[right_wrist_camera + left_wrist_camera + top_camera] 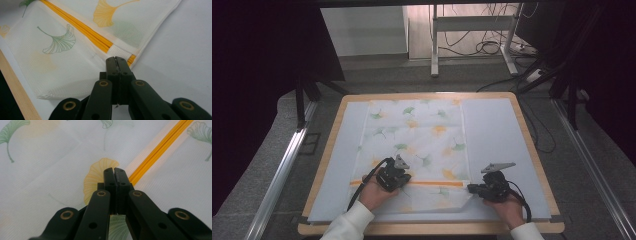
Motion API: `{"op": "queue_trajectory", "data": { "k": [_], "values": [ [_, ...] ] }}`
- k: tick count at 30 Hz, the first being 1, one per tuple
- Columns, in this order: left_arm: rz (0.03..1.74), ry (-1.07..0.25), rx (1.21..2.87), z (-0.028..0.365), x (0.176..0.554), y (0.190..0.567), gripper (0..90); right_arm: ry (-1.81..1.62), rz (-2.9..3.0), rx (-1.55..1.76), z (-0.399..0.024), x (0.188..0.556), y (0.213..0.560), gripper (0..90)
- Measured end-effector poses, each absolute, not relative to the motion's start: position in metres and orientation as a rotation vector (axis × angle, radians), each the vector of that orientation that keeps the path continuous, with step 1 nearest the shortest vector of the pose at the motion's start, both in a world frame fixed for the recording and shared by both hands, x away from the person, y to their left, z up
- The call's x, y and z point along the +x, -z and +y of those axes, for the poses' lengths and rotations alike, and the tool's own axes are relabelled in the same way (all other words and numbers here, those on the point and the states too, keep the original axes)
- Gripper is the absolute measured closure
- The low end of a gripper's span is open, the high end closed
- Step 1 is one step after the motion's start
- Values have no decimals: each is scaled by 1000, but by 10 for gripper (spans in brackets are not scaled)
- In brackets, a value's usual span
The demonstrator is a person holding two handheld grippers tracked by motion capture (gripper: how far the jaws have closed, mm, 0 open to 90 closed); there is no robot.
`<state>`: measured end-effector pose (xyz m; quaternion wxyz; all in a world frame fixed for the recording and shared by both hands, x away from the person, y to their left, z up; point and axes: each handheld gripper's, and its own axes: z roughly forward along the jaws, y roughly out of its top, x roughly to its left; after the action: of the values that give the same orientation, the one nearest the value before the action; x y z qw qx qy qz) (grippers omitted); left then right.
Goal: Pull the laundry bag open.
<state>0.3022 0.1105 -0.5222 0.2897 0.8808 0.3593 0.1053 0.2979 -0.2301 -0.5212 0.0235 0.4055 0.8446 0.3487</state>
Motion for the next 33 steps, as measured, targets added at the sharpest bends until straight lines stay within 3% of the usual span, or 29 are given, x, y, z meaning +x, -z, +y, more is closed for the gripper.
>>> {"op": "queue_trajectory", "data": {
  "k": [33],
  "values": [
    [1025,-283,2332,137,297,523,900,-1077,2614,1250,-230,298,521,896]
  ]
}}
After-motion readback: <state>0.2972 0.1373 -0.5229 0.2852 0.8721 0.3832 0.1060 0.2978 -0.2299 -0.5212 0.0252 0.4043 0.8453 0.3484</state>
